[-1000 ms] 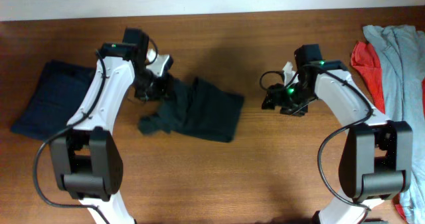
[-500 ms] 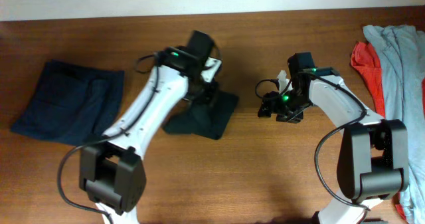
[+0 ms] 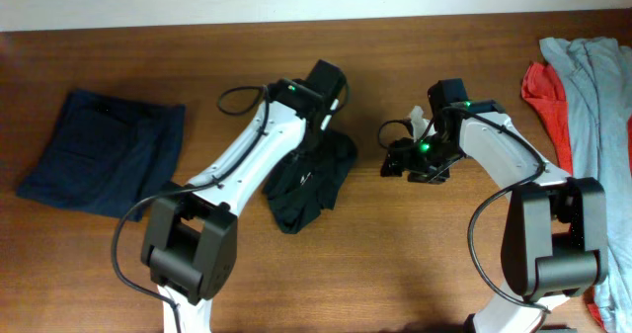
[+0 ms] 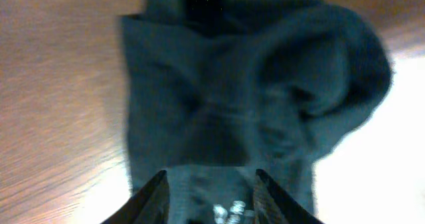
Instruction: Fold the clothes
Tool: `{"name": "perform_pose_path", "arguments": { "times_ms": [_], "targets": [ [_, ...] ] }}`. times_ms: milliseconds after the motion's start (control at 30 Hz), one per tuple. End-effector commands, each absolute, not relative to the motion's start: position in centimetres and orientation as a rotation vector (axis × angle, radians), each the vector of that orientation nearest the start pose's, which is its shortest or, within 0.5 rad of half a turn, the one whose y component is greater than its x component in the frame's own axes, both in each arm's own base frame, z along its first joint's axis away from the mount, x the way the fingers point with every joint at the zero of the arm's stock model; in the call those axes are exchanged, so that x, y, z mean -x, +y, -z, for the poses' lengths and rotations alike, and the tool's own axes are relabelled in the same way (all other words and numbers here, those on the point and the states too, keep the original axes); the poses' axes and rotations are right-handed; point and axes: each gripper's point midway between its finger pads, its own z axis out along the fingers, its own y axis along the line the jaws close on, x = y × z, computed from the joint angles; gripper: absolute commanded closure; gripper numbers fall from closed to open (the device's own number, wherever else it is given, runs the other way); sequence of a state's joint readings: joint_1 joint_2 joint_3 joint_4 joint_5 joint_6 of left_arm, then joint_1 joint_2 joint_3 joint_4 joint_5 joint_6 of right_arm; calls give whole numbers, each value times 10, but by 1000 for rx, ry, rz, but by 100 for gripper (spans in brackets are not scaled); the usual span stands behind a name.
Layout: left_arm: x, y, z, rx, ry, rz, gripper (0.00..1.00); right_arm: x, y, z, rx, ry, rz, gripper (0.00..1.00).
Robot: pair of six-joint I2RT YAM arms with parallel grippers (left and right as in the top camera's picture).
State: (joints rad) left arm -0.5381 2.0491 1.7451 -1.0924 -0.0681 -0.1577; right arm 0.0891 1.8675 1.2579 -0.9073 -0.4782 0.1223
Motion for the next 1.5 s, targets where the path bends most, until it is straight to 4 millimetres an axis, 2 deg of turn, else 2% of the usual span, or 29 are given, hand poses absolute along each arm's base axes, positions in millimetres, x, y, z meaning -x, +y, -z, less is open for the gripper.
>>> {"name": "perform_pose_path", "arguments": {
  "times_ms": [0,133,200,233,300,433,533,600,667,800,833,933,1000,1067,1100,1167,1300,1333,1400,1467],
  "targets": [
    [-402,-184,-100,-417,2896,-25,53,-335,132,-57,140,2974,-918,29],
    [-401,-187,-98,-376,2943,214,54,-342,133,-57,111,2956,-910,29],
    [-401,-190,-94,-417,2943,244,70,-344,133,-57,111,2947,-908,29],
    [-400,-193,-88,-440,2948,242,80,-345,132,-57,111,2945,-907,29],
    [-399,-199,-79,-469,2960,253,89,-345,131,-56,105,2949,-894,29],
    [-385,-226,-54,-615,2996,398,100,-347,118,-49,-31,2999,-768,29],
    [-366,-255,-48,-709,3007,584,99,-348,117,-48,-31,3001,-758,29],
    [-354,-272,-56,-745,3001,692,99,-348,117,-48,-30,3000,-758,29],
    [-344,-287,-71,-789,2975,767,99,-348,117,-48,-30,3000,-758,29],
    [-336,-304,-109,-868,2891,748,99,-348,117,-48,-29,2997,-757,29],
    [-334,-311,-124,-898,2843,729,100,-349,117,-48,-28,2996,-757,29],
    [-328,-320,-138,-940,2795,718,99,-349,117,-48,-28,2995,-757,29],
    [-330,-312,-134,-941,2809,605,100,-349,118,-49,-27,2994,-764,29],
    [-342,-286,-126,-879,2847,385,99,-349,122,-51,-4,2980,-808,30],
    [-358,-259,-123,-766,2873,216,99,-348,138,-63,140,2907,-962,41],
    [-374,-234,-124,-672,2880,143,100,-349,157,-83,266,2792,-1152,52],
    [-408,-186,-125,-474,2887,160,99,-359,180,-121,337,2602,-1364,71],
    [-416,-175,-125,-448,2881,189,99,-363,183,-126,312,2590,-1378,77],
    [-426,-166,-124,-476,2859,275,100,-371,190,-129,232,2592,-1391,86],
    [-432,-159,-119,-505,2840,370,100,-377,198,-127,197,2606,-1360,87]
  ]
}}
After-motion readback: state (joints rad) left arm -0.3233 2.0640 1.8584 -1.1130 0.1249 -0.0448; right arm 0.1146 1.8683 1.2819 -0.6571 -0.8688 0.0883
